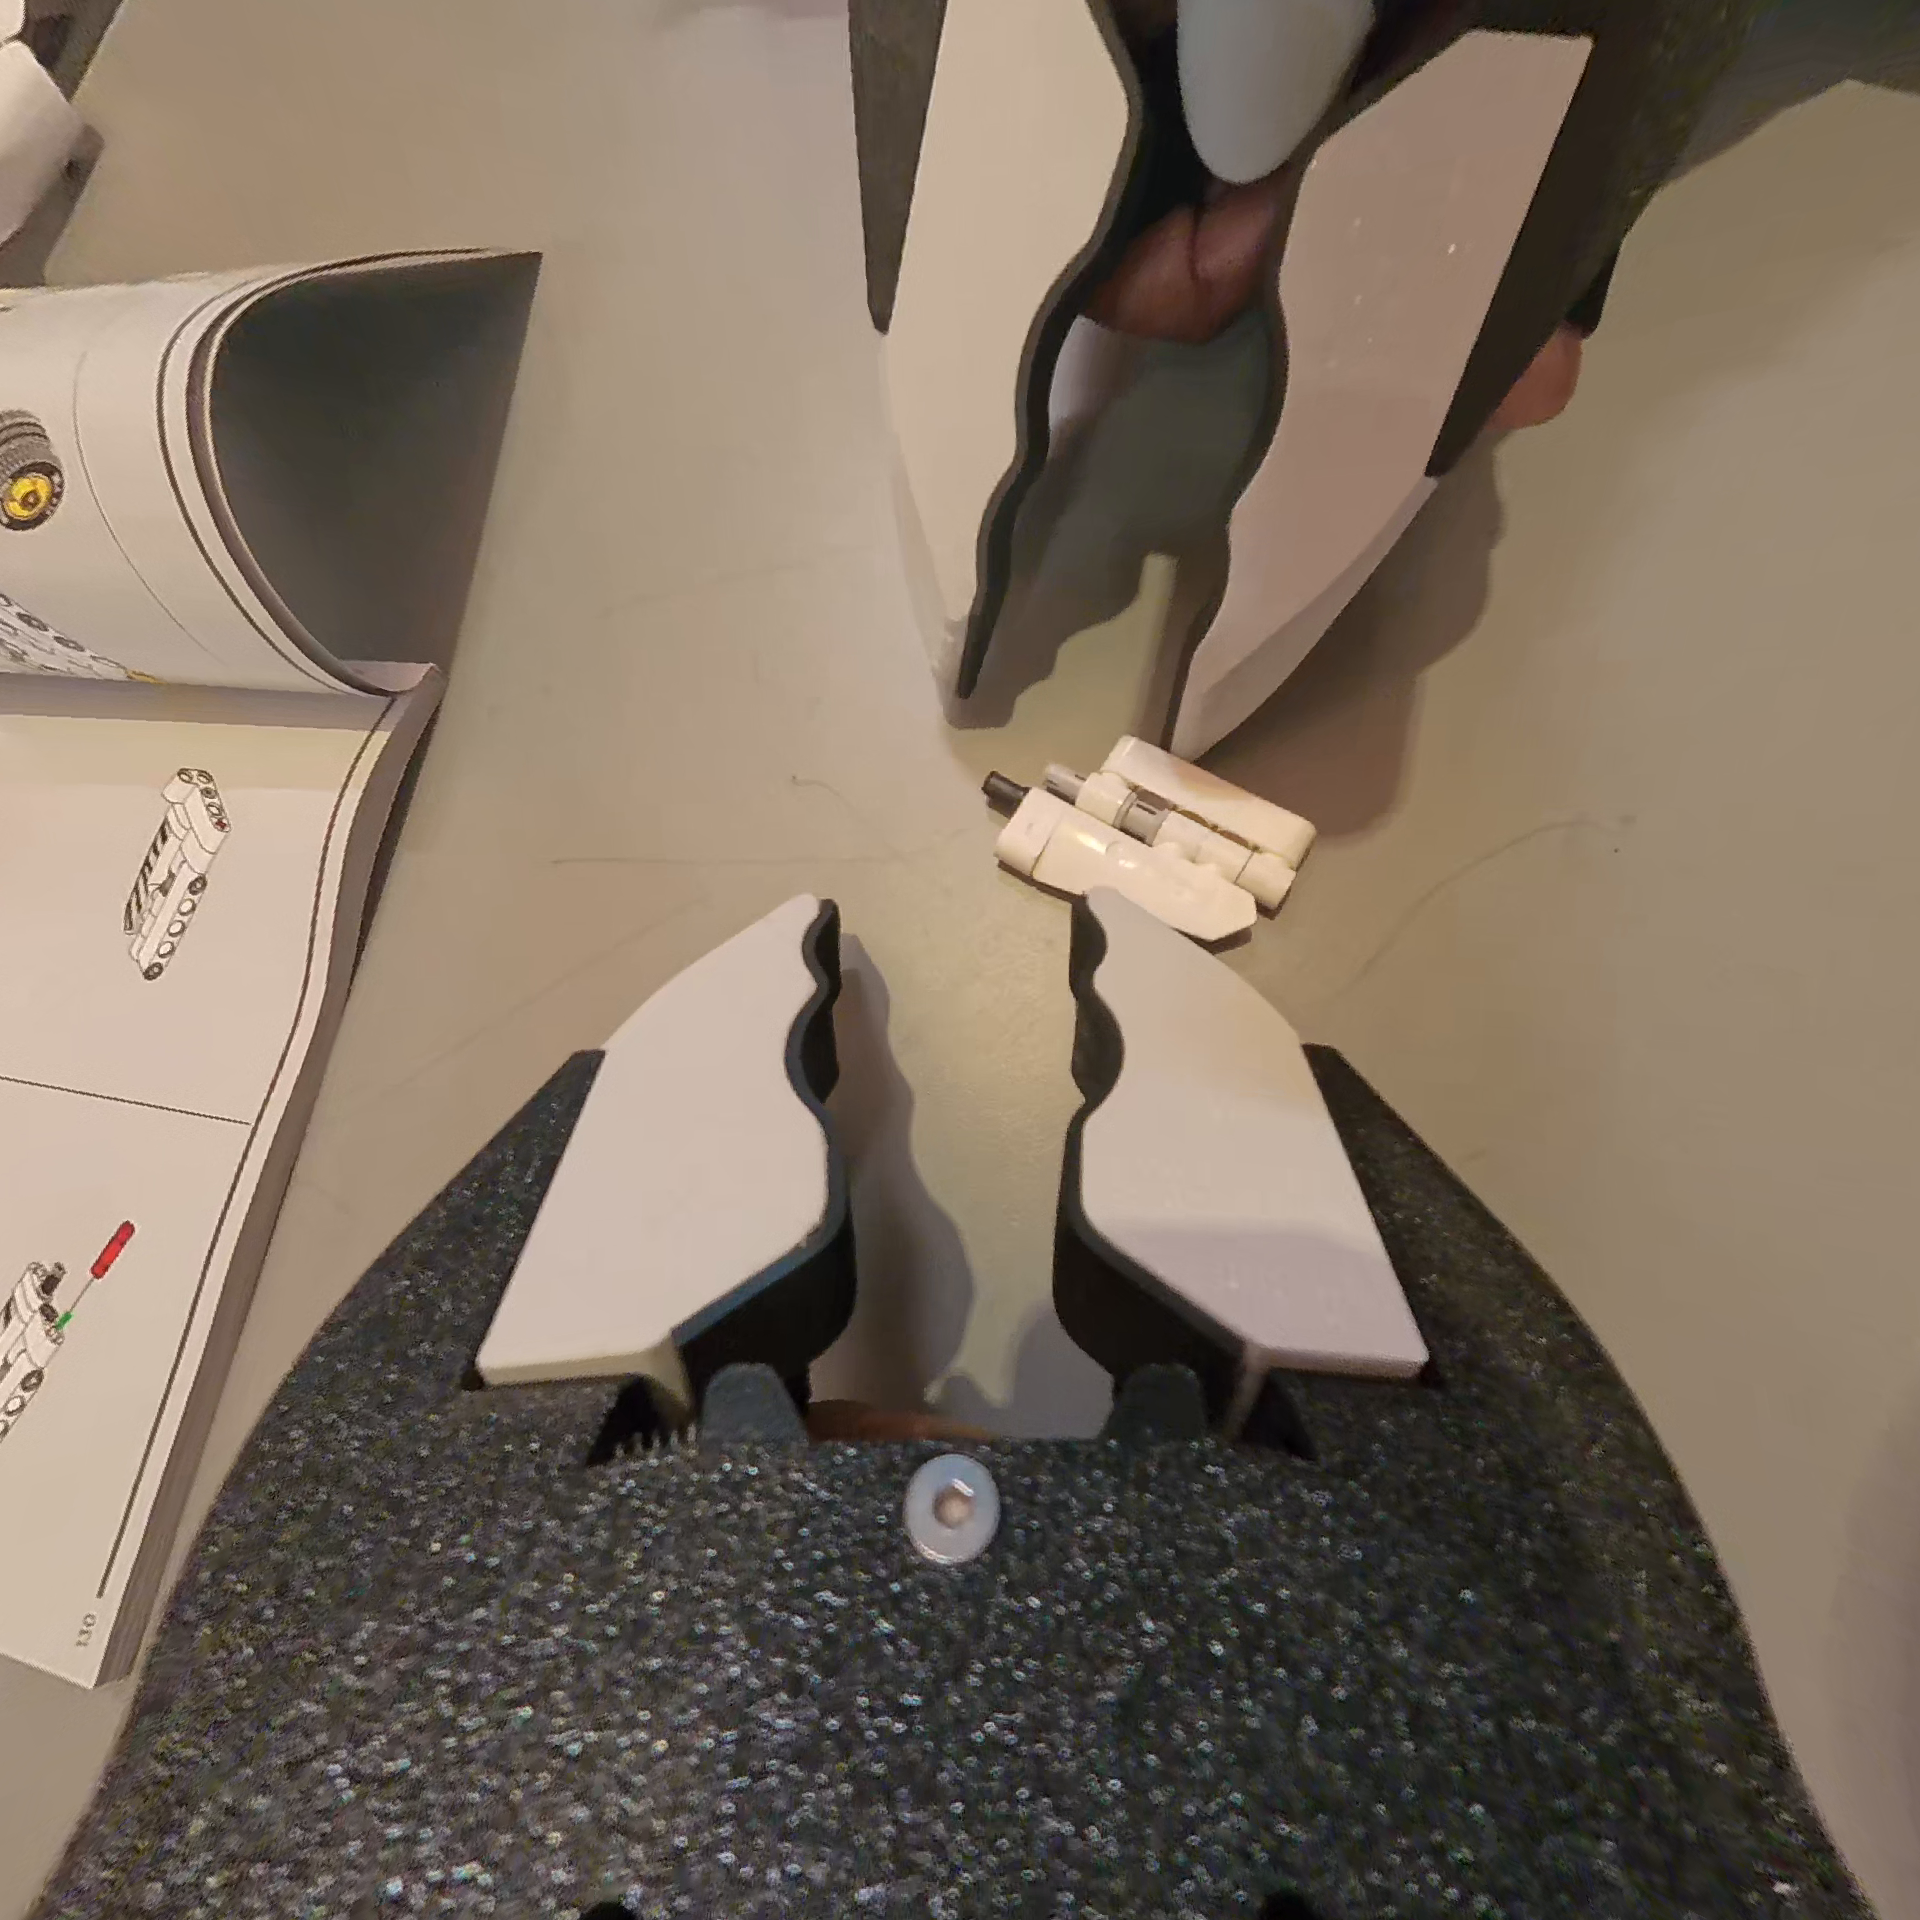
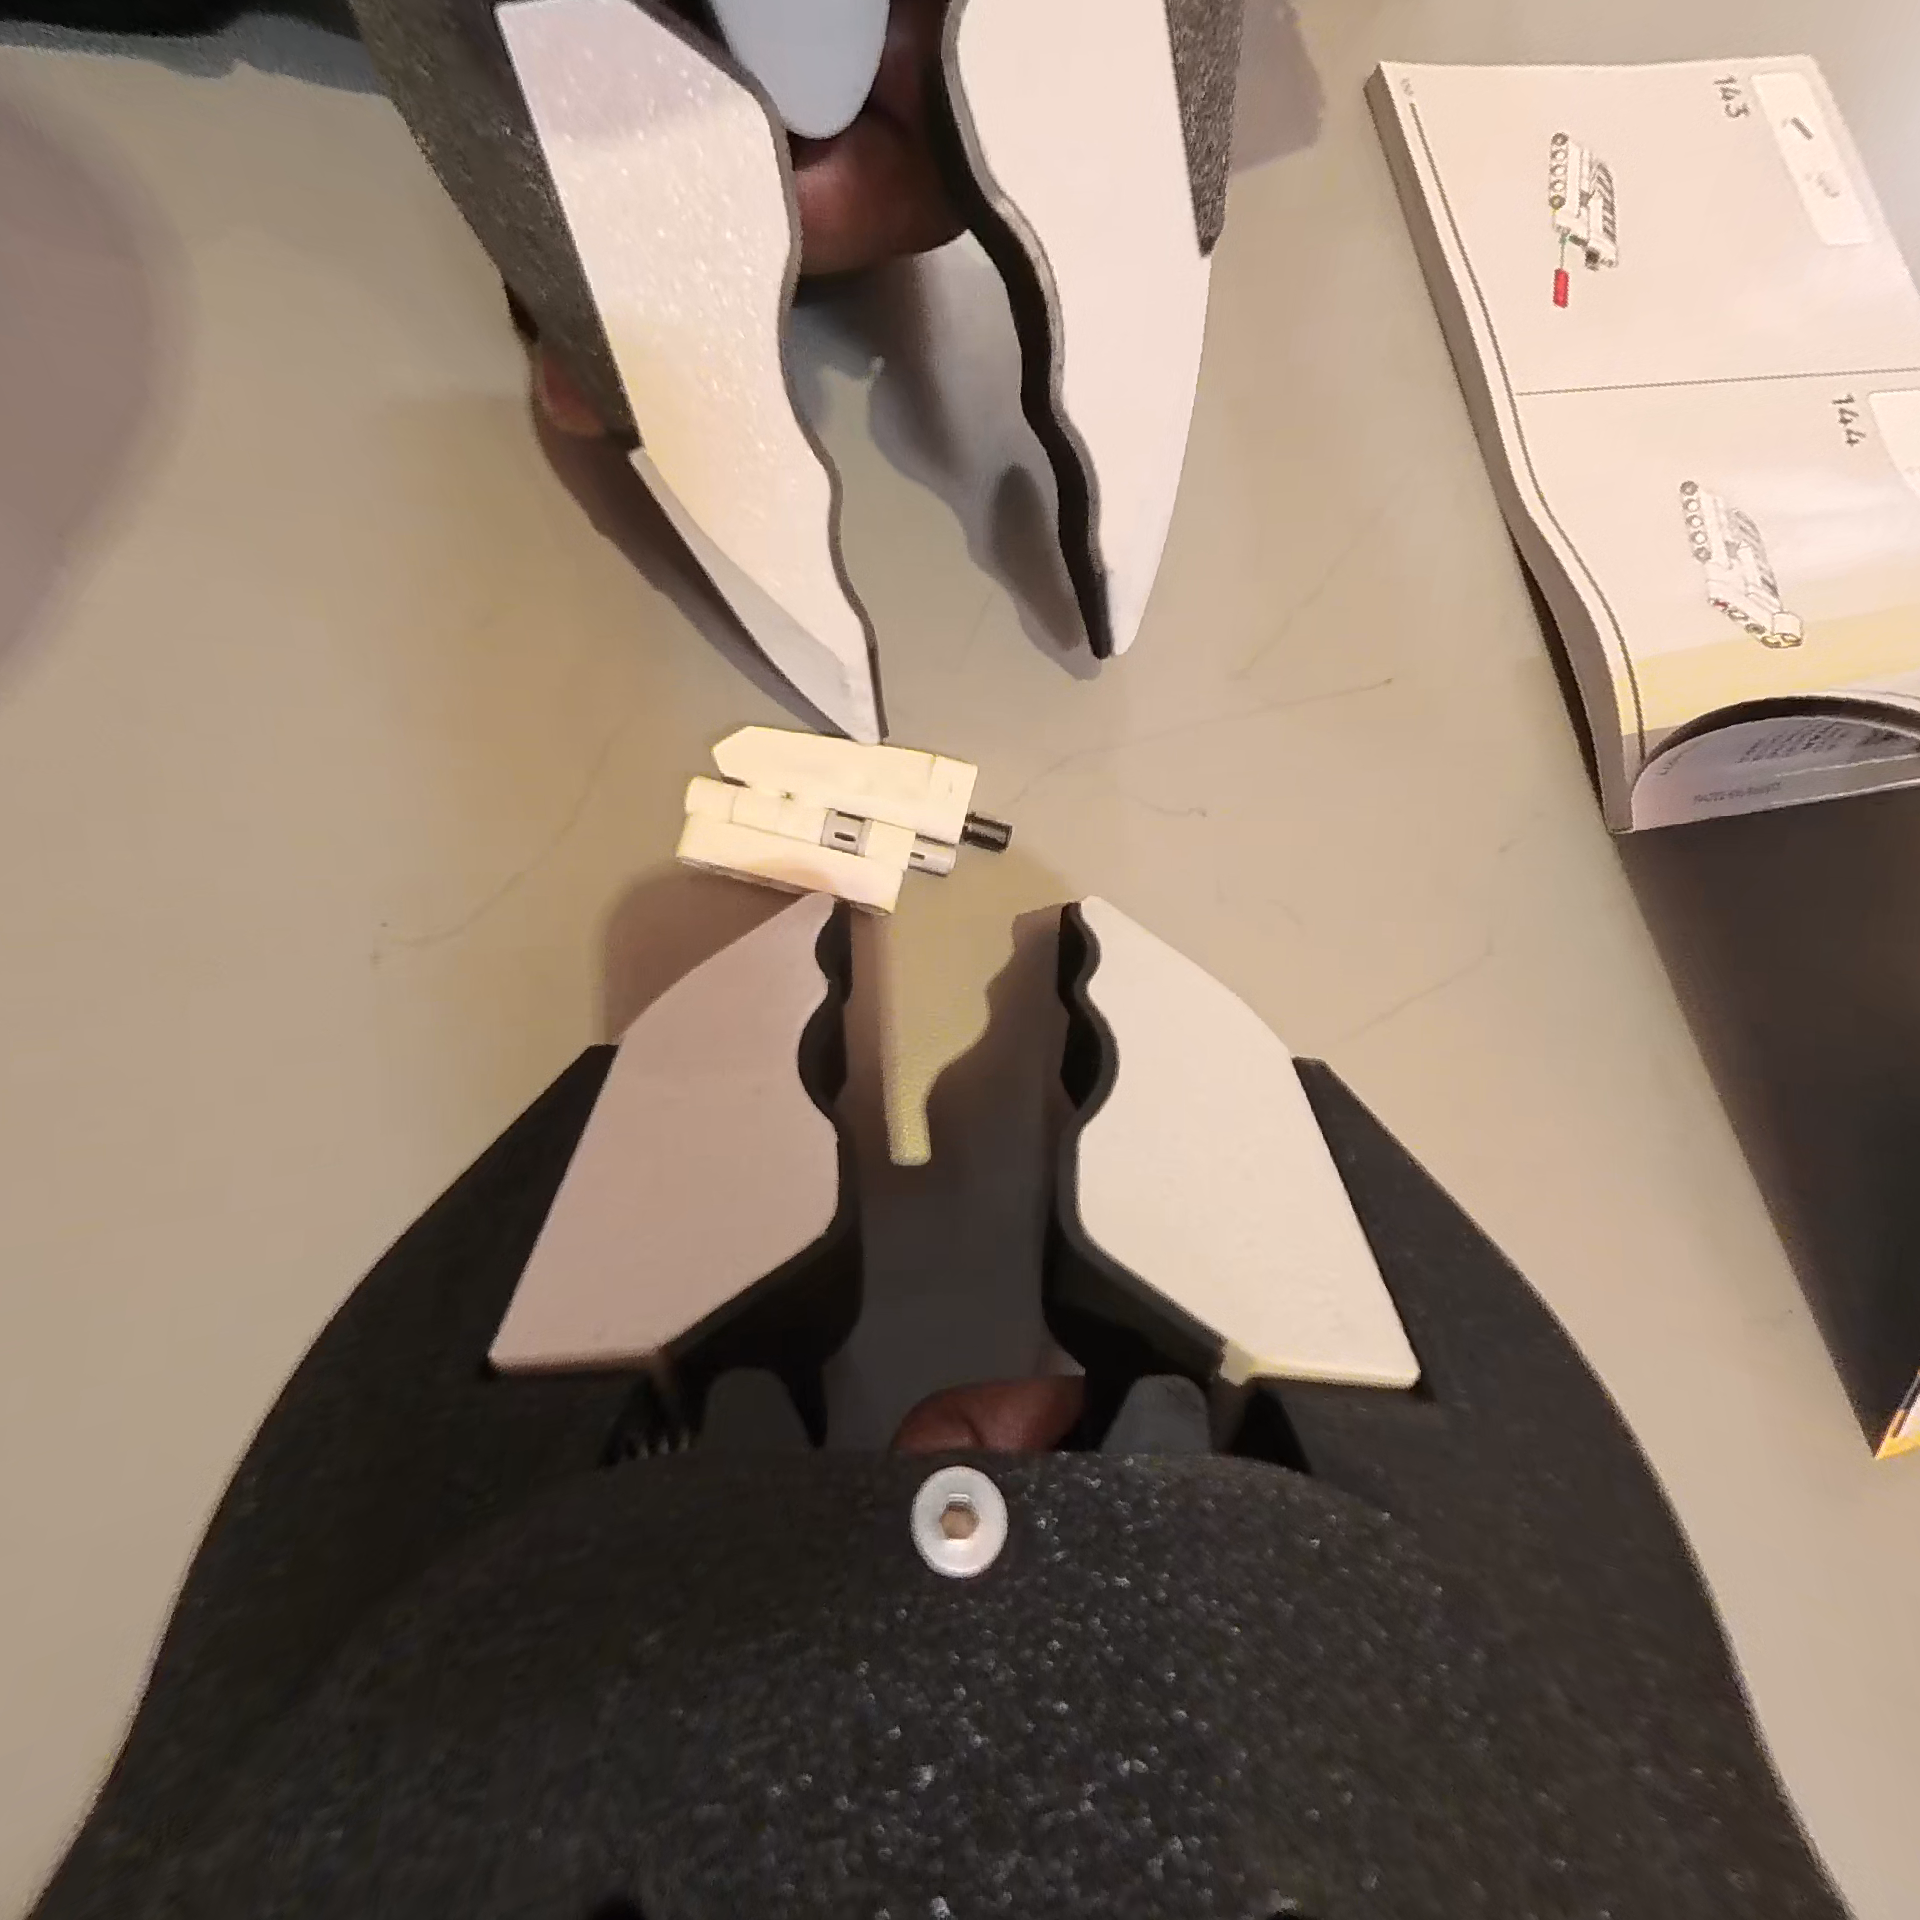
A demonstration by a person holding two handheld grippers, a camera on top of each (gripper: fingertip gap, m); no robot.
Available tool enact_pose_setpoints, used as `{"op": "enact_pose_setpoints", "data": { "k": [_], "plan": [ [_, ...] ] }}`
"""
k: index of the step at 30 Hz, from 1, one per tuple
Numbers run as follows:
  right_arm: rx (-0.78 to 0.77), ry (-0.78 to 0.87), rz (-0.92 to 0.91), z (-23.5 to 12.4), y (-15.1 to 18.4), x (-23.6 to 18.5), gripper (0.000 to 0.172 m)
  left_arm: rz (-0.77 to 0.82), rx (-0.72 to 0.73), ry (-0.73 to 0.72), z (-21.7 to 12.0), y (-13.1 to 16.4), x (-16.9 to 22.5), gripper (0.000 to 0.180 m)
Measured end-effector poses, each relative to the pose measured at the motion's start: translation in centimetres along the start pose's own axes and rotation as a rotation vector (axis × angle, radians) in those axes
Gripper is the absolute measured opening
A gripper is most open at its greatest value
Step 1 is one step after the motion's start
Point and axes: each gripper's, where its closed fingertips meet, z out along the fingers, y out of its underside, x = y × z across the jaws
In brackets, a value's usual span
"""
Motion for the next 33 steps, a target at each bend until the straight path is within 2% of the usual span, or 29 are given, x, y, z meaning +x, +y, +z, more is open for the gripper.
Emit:
{"op": "enact_pose_setpoints", "data": {
  "k": [33],
  "plan": [
    [0.024,-0.004,-0.001,0.09,-0.28,-0.03,0.038,-0.007,-0.02,-0.026,-0.19,0.31,-0.53,0.043]
  ]
}}
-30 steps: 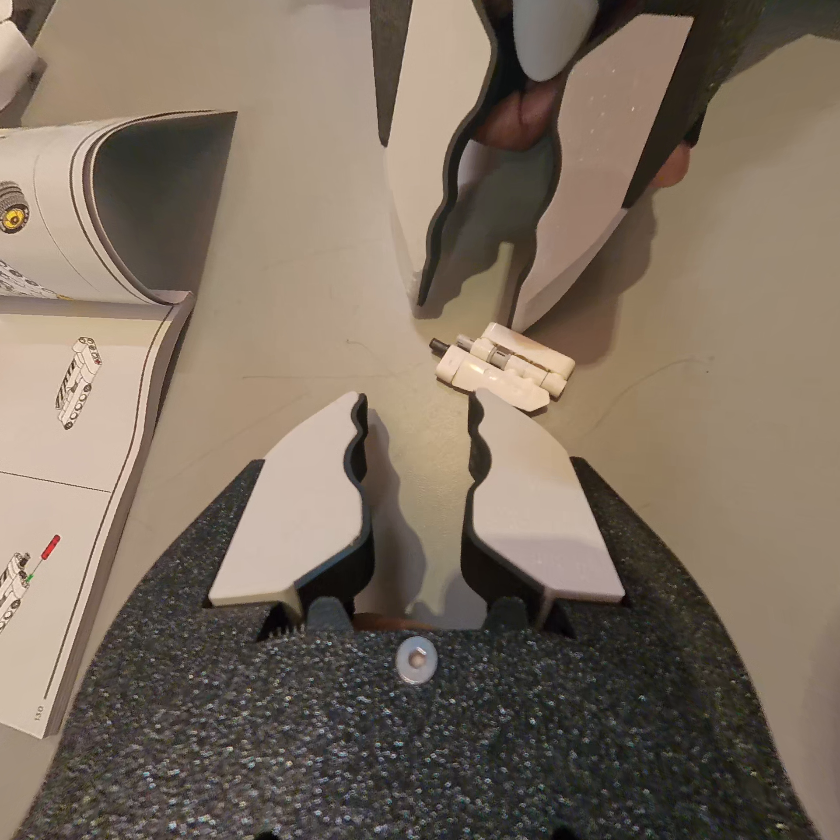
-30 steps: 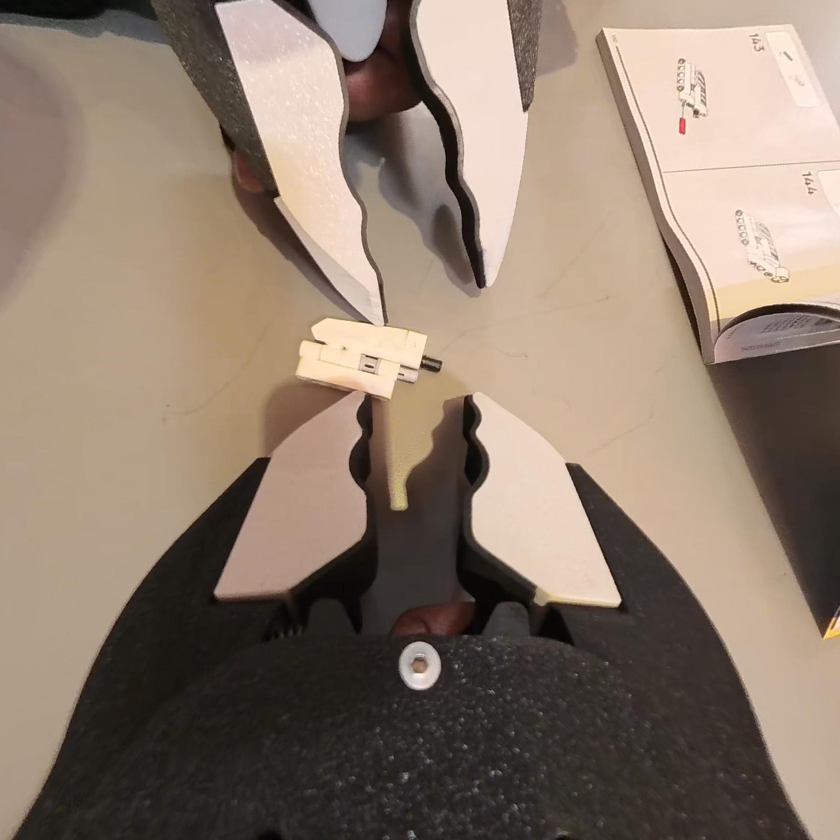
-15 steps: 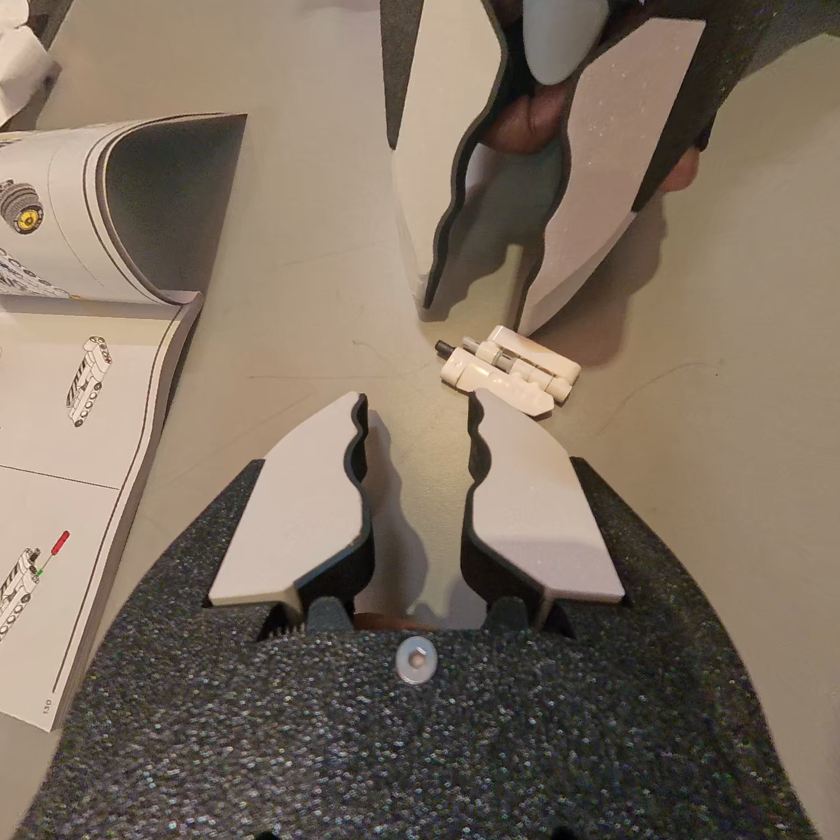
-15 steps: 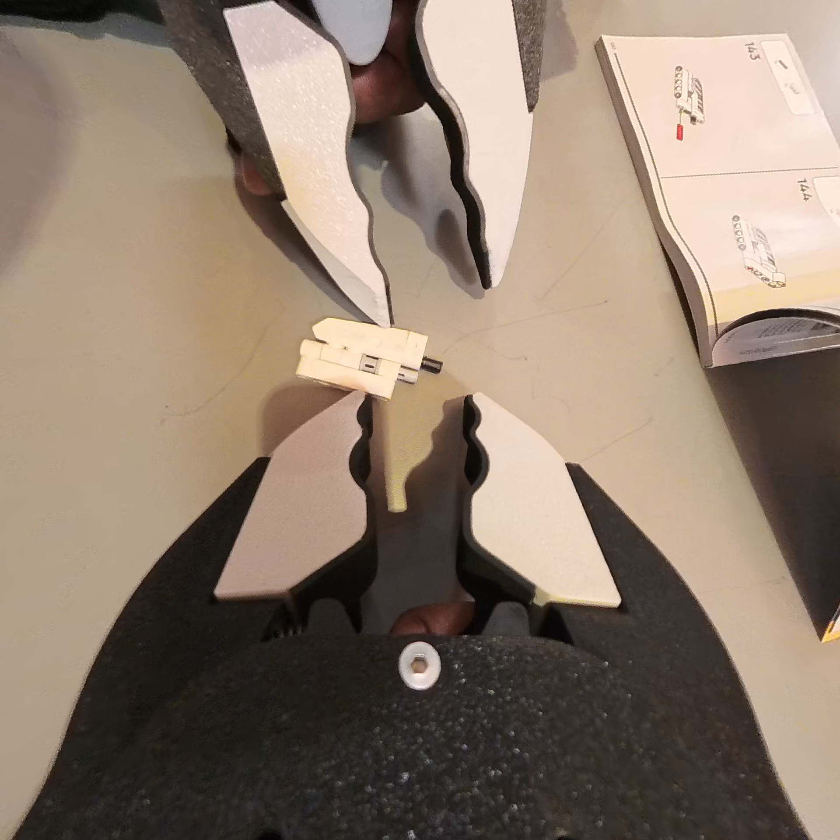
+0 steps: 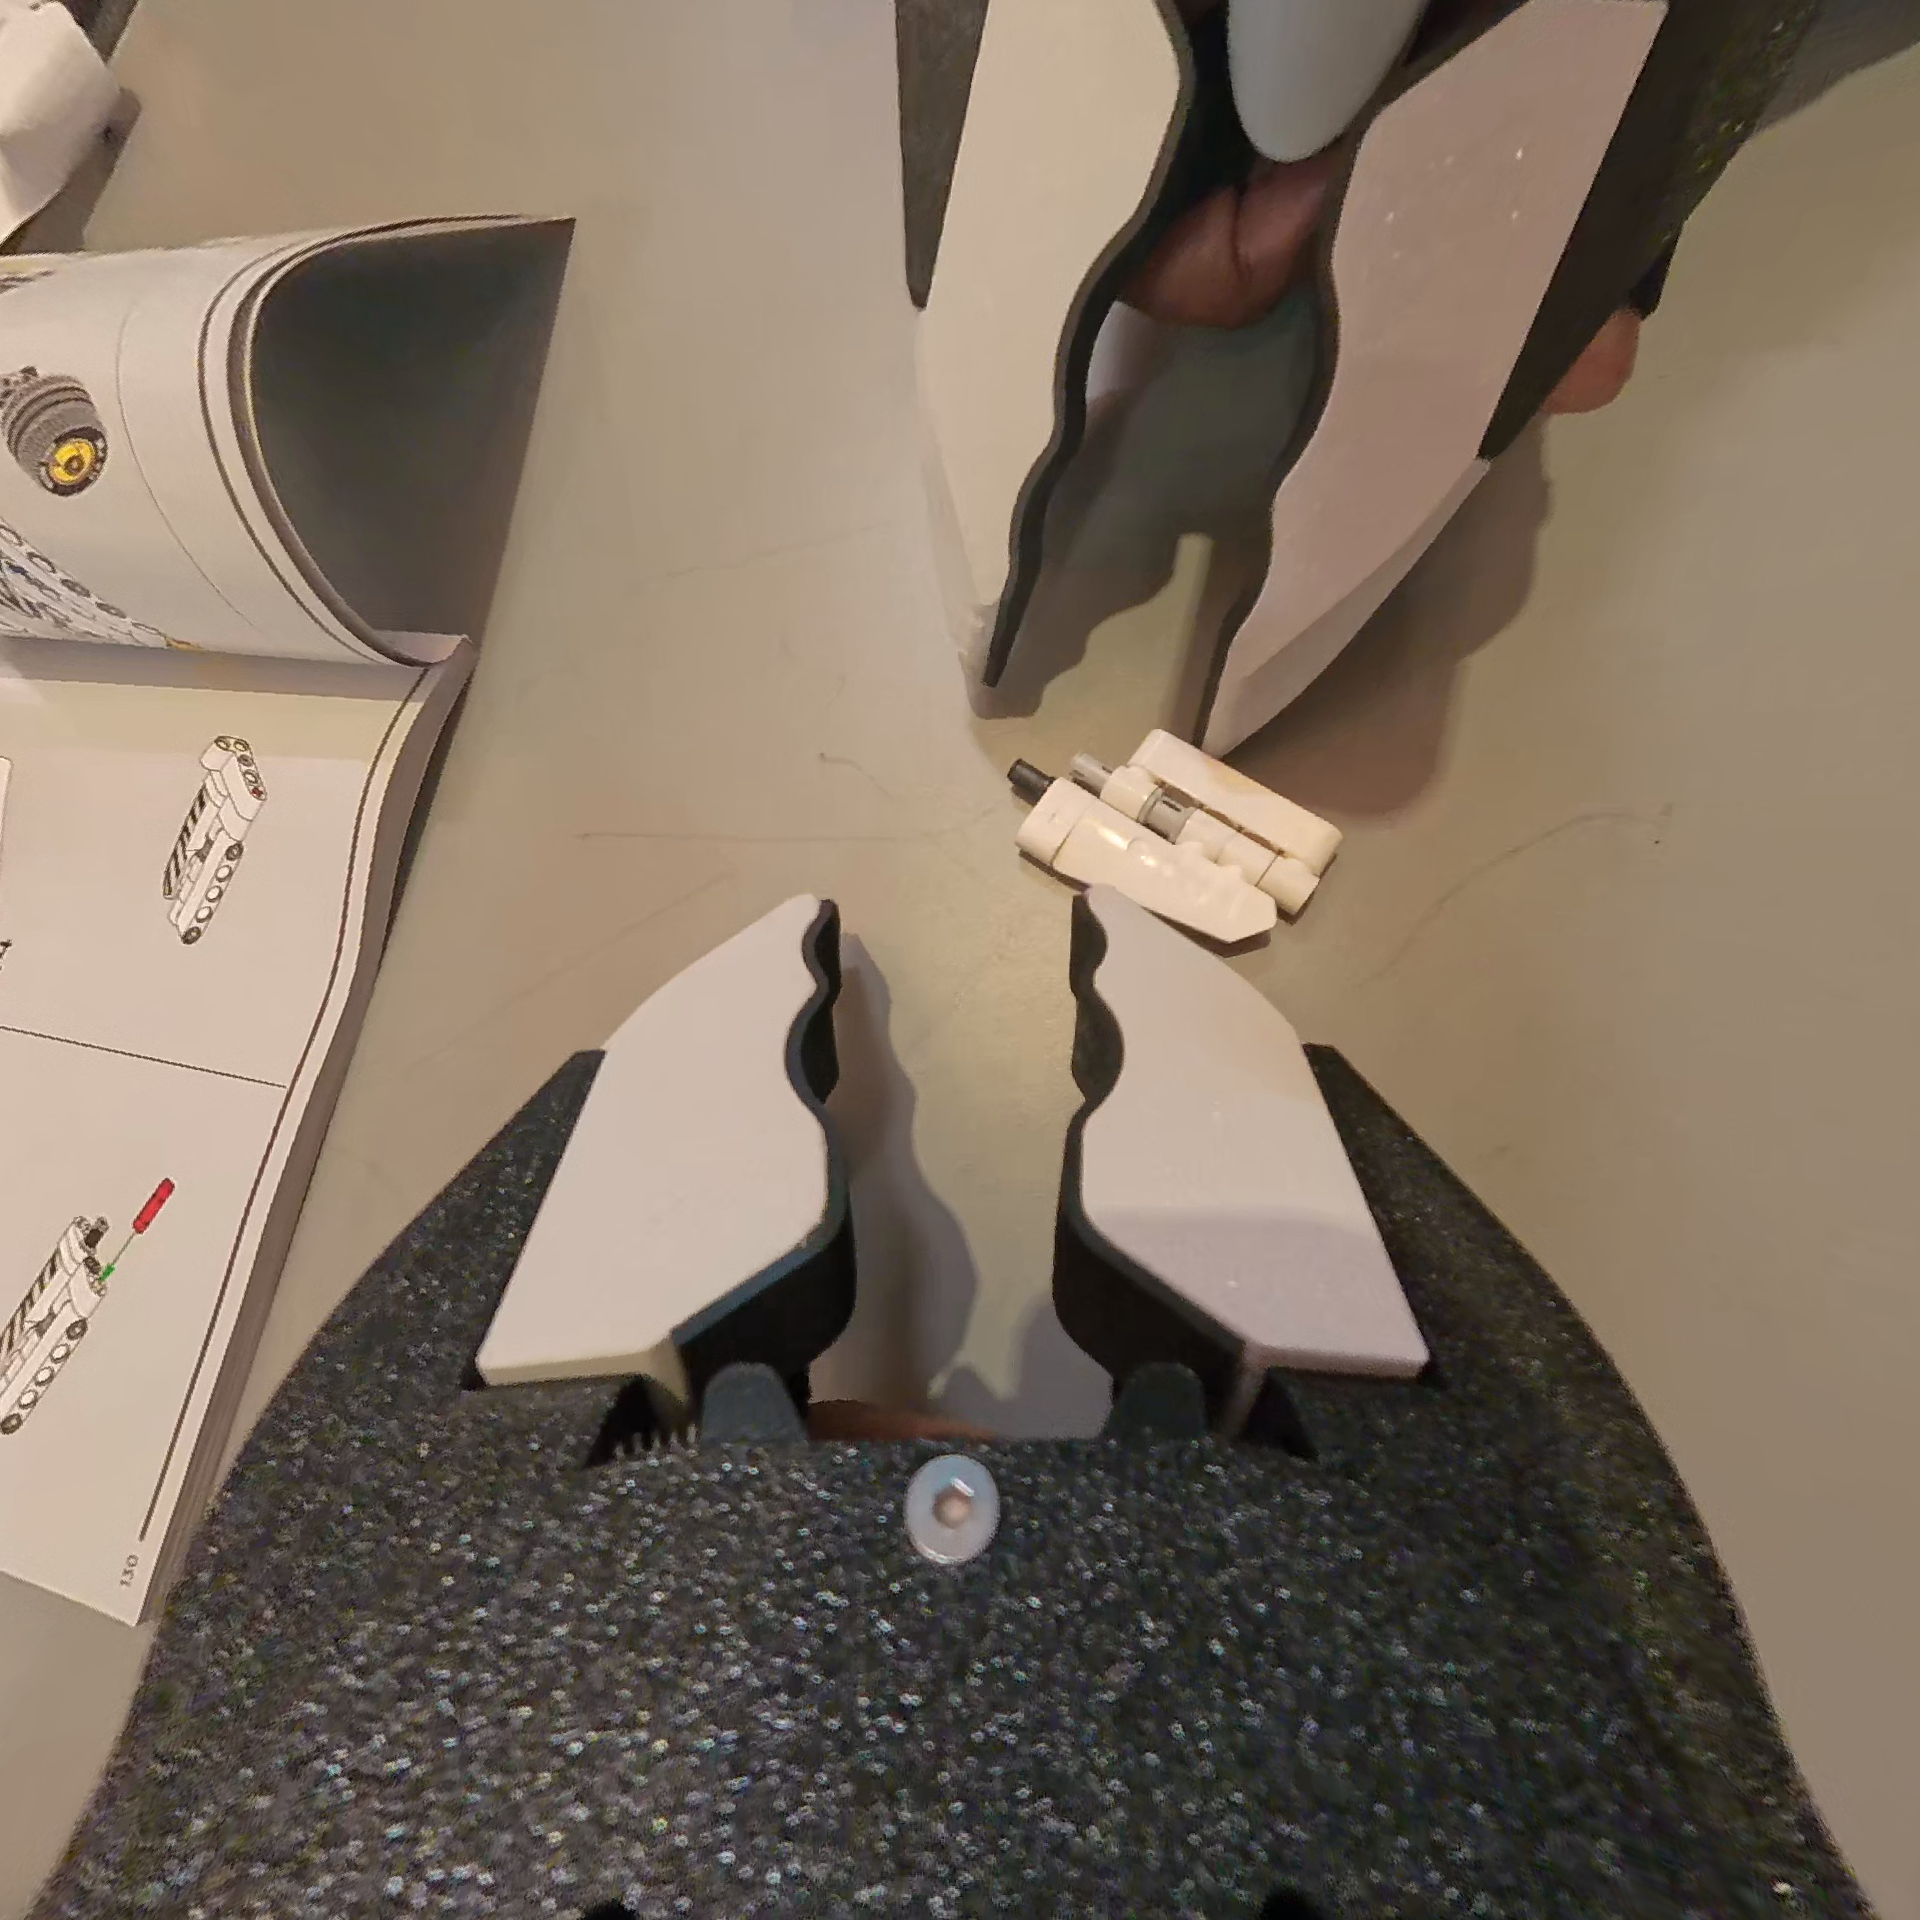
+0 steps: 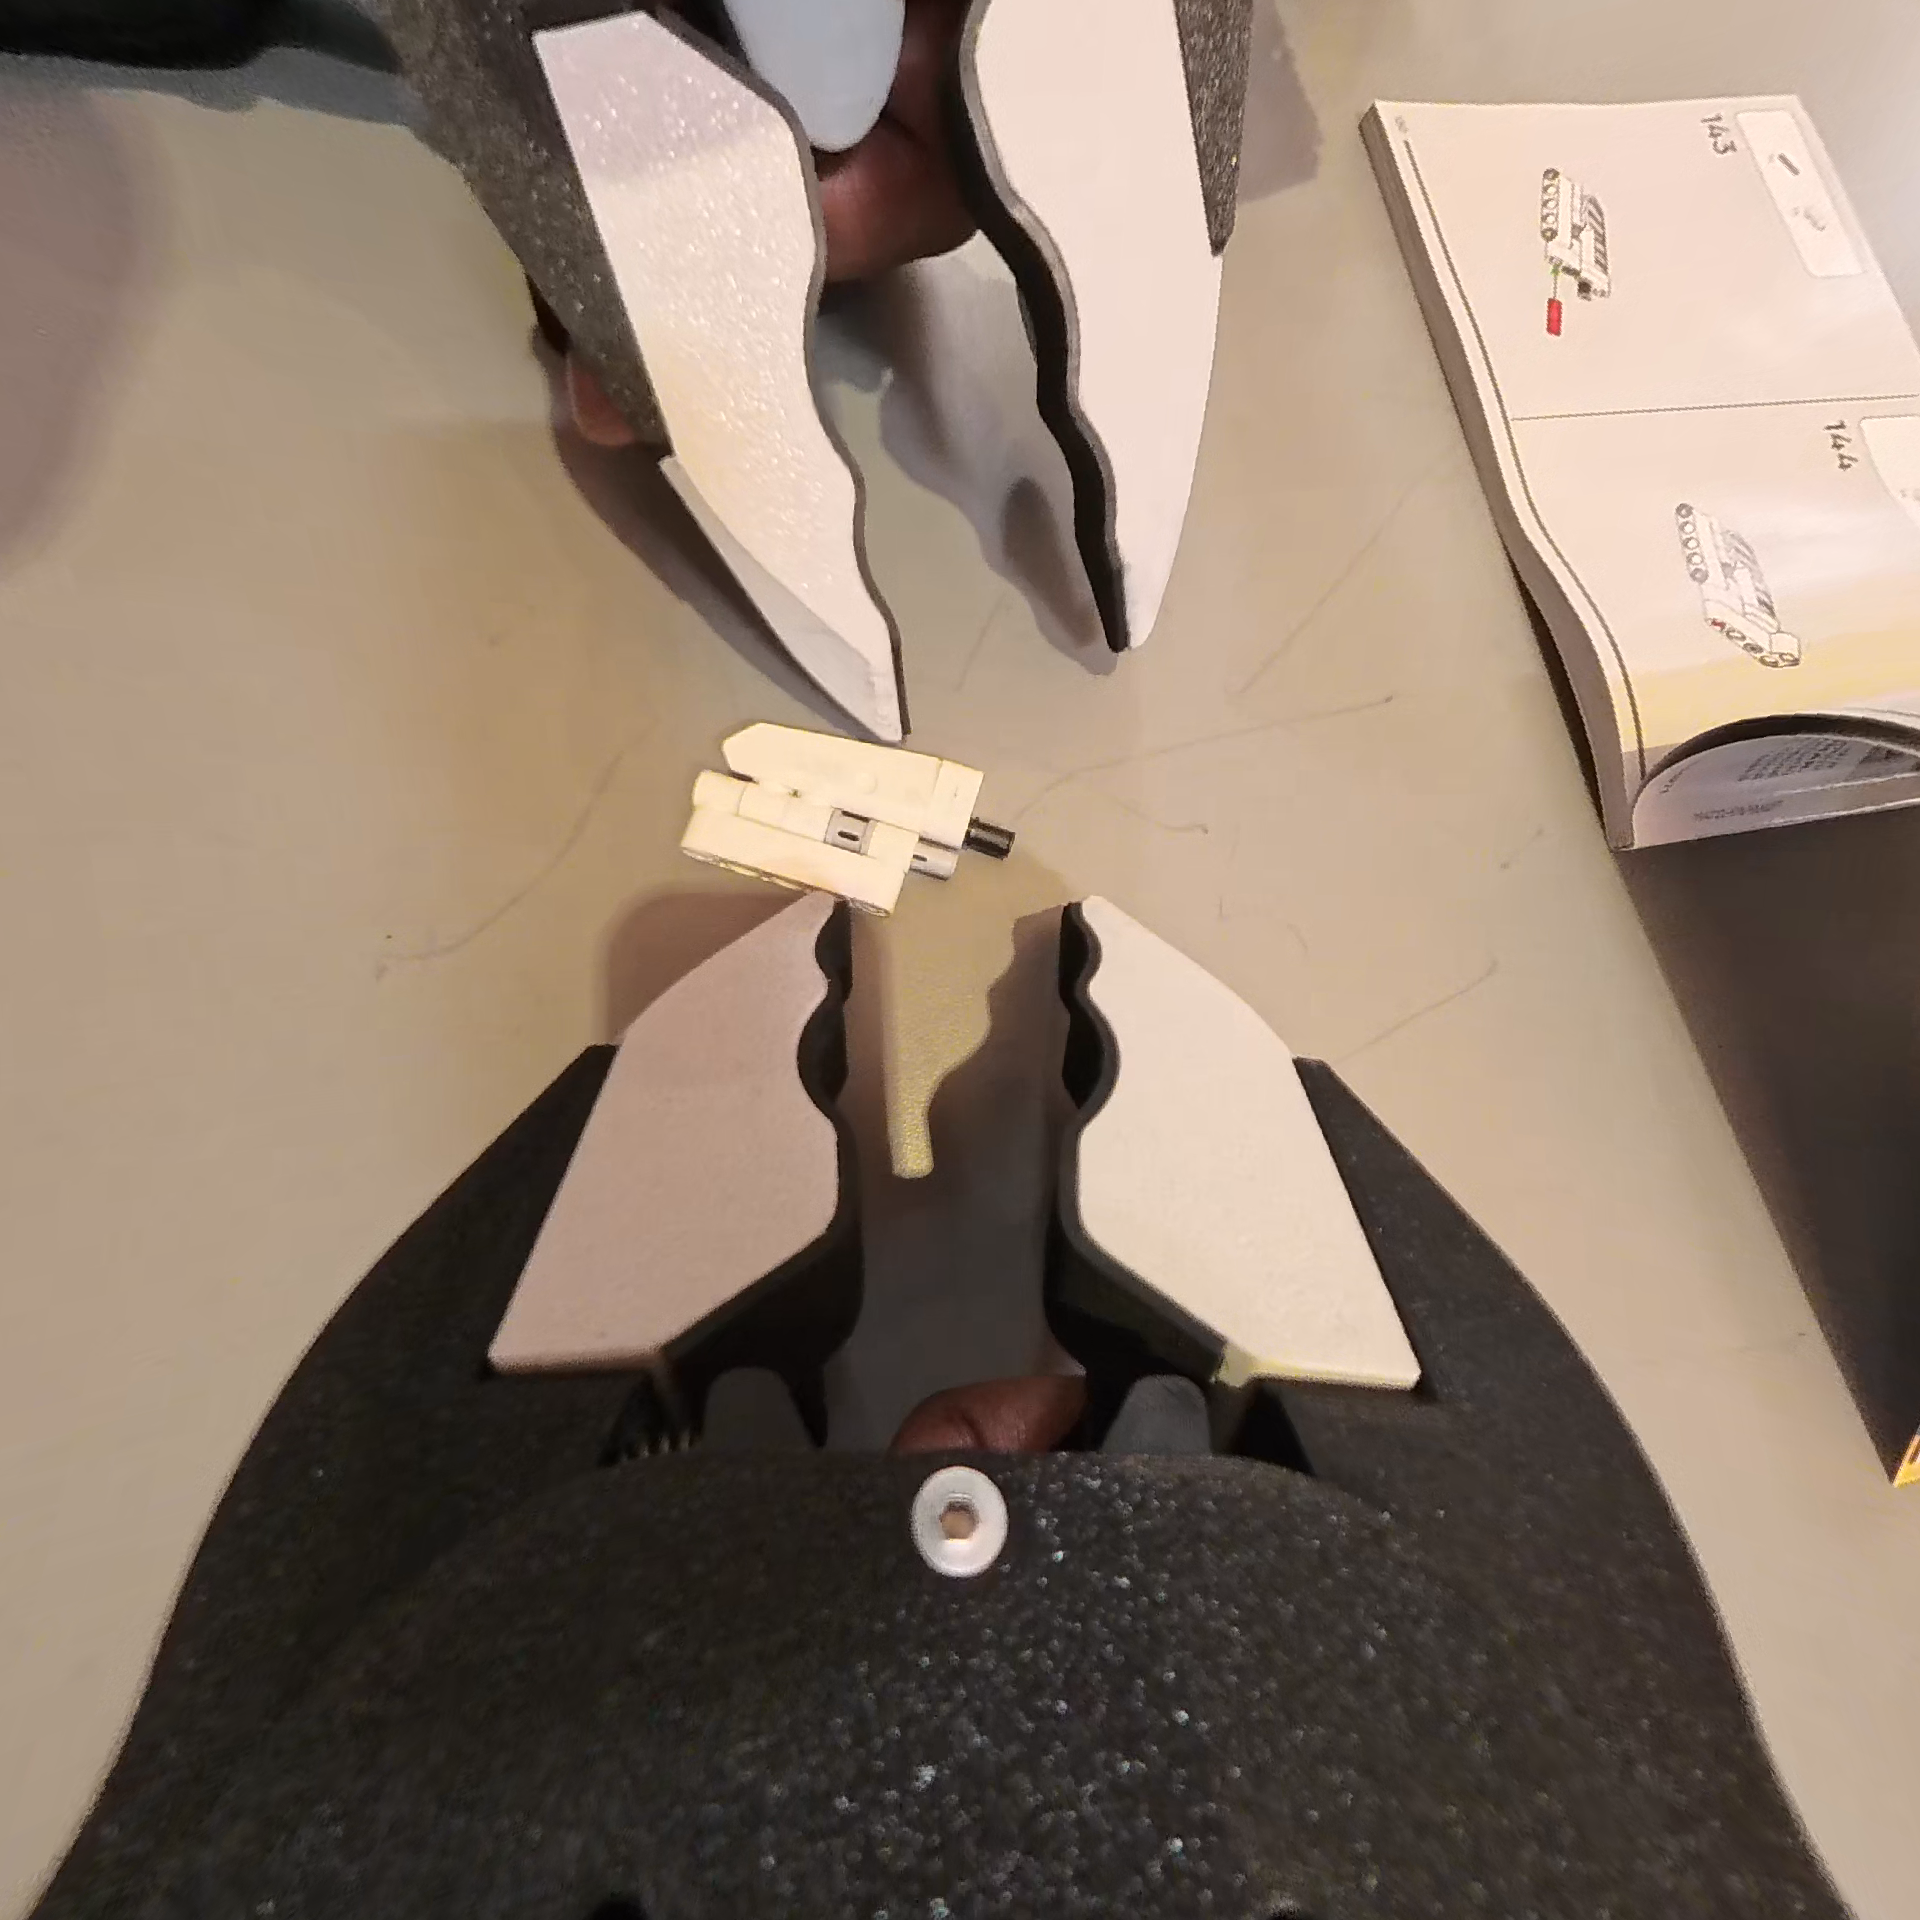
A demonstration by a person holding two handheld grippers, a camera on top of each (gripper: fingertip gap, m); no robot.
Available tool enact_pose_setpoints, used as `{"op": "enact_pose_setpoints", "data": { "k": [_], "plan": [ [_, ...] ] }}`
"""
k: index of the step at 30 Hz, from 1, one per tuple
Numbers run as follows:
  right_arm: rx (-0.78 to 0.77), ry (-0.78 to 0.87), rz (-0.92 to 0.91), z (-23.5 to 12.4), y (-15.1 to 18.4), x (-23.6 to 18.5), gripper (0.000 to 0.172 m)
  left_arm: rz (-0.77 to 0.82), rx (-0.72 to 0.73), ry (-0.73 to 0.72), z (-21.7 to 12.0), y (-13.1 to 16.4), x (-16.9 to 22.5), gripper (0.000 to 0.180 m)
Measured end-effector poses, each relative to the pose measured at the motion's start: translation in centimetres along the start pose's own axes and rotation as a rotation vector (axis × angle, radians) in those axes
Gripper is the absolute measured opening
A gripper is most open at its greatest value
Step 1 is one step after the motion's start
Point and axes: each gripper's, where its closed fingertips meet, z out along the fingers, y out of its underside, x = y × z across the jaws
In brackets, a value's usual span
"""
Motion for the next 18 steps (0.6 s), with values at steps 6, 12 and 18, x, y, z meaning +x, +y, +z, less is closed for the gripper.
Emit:
{"op": "enact_pose_setpoints", "data": {
  "k": [6,12,18],
  "plan": [
    [0.001,-0.001,-0.014,-0.1,0.0,-0.1,0.039,-0.013,-0.003,0.01,-0.1,0.1,0.0,0.043],
    [0.0,-0.004,-0.028,-0.3,0.1,-0.1,0.039,-0.058,0.004,0.054,-0.4,0.1,0.4,0.043],
    [-0.021,-0.064,0.074,-0.6,-0.4,-1.3,0.04,-0.107,-0.018,0.108,-0.6,0.5,0.9,0.043]
  ]
}}
